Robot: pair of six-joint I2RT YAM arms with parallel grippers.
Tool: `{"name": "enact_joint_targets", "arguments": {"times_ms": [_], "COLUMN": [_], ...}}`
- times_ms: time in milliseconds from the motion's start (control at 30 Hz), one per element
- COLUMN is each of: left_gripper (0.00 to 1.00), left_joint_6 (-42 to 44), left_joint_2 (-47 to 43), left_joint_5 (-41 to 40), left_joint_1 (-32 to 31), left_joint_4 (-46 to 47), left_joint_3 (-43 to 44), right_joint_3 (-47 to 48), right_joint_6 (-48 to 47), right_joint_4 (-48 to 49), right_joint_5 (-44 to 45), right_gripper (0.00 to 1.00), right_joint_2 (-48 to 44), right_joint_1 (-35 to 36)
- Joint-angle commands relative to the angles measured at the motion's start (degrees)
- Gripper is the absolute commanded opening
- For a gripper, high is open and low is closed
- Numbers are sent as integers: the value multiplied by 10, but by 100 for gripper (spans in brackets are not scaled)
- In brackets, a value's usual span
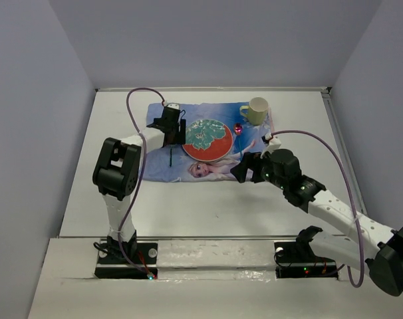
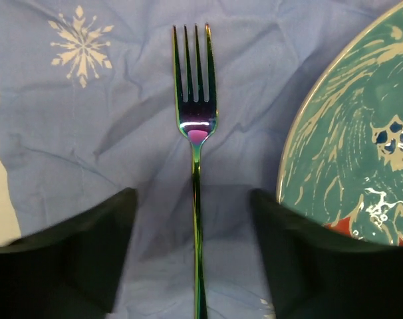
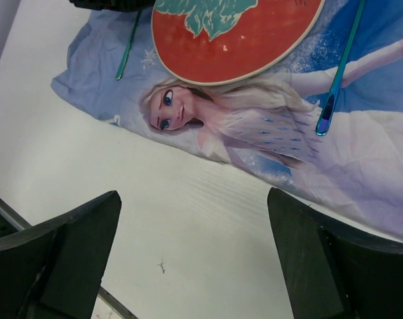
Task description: Set the dinner table for one person
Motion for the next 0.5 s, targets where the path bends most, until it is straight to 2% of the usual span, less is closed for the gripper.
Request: {"name": "enact_joint_targets", "arguments": {"times_ms": [0, 33, 100, 233, 400, 467], "left_gripper": [95, 99, 99, 99, 99, 99], "left_joint_6": [-8, -10, -14, -25, -50, -54], "left_joint_2": [-64, -92, -128, -258, -406, -495], "left_joint_5": [-12, -11, -12, -5, 53, 84], "left_joint_1": [3, 3, 2, 2, -4, -6], "left_joint_4": [-11, -11, -14, -13, -12, 3], "left_joint_3": [24, 24, 22, 1, -73, -108], "right_joint_3": [42, 53, 66, 99, 164, 174], "right_joint_6": [-16, -20, -24, -42, -74, -83], "right_joint_4": [-21, -32, -52, -87, -161, -163], "right_joint_5": [18, 18, 43, 67, 140, 149], "right_gripper": [100, 100, 100, 100, 100, 100], "right_joint_2": [-36, -41, -60, -98, -158, -199], "right_joint_1": [1, 1, 1, 1, 1, 1]}}
